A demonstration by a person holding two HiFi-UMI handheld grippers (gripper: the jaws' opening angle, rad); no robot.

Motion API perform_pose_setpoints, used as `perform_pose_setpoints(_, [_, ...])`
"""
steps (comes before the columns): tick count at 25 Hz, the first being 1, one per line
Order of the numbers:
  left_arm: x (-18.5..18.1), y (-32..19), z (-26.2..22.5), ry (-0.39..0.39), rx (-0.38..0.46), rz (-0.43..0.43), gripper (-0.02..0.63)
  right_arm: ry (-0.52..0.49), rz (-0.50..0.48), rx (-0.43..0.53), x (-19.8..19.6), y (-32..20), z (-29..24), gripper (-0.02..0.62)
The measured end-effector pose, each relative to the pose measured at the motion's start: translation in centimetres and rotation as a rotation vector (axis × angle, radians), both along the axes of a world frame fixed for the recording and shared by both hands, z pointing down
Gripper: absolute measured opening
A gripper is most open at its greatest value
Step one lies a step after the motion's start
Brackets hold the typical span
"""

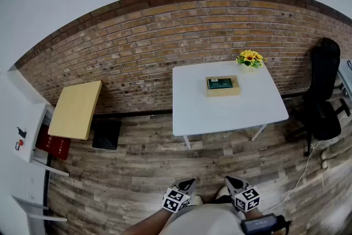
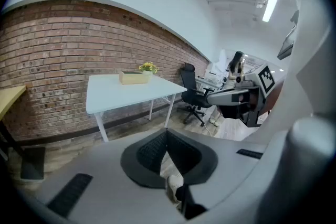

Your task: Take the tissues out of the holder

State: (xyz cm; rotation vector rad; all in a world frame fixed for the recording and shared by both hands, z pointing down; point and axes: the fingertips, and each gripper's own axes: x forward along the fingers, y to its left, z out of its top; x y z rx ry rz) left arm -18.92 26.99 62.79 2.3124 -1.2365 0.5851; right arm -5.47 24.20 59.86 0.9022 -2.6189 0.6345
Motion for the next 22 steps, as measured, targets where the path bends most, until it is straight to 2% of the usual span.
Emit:
perform_pose_setpoints(5, [0.9,0.8,-0.3,0.0,0.007,0.0,0.008,-0.055,0.042,-0.002,1.2,1.2,-0.3,0.005])
perform_pose_setpoints(22, [4.9,0.3,-1.3,-0.018,0.021,0.008,0.008,-0.009,0.018,0.018,4.4,0.7,-0.7,0.005])
